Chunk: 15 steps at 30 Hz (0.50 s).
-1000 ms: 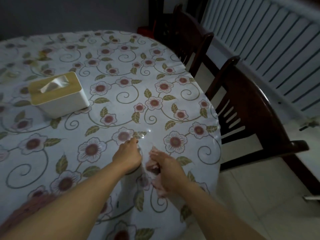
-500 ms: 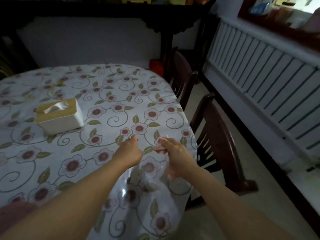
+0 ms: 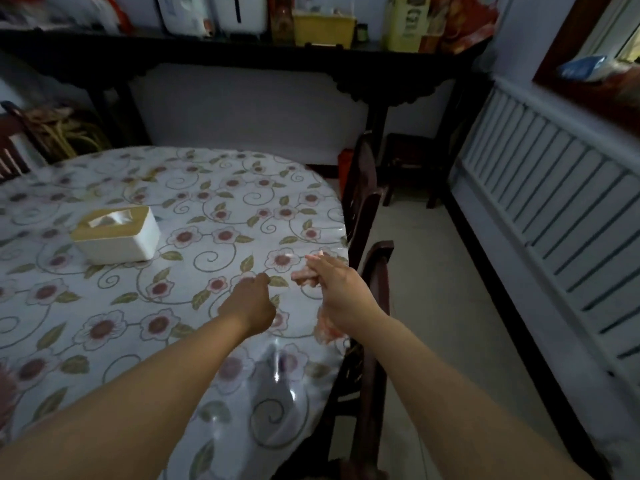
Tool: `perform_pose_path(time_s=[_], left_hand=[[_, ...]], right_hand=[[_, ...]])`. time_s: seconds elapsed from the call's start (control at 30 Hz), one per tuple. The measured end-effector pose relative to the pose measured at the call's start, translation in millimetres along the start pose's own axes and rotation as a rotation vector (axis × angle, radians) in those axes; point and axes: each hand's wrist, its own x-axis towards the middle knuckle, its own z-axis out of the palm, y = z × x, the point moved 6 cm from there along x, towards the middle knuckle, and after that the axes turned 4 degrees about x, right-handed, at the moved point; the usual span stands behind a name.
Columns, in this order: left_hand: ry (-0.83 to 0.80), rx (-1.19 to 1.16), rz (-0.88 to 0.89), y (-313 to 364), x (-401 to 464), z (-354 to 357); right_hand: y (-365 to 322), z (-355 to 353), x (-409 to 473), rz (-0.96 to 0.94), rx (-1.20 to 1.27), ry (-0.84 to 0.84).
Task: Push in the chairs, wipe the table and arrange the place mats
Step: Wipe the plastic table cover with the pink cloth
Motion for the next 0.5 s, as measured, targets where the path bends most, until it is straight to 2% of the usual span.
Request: perform_pose_path(time_s=[0.17, 0.3, 0.5], left_hand=[[0.051, -0.076, -0.056, 24, 59, 2], [0.03, -0.102, -0.125, 38, 91, 9], [0.111, -0.172, -0.226, 45, 126, 4]], right_hand=[[35, -14, 43, -0.028, -0.014, -0.063], [57, -25, 78, -0.052, -0.027, -0.139], [85, -32, 138, -0.099, 0.011, -0.266]])
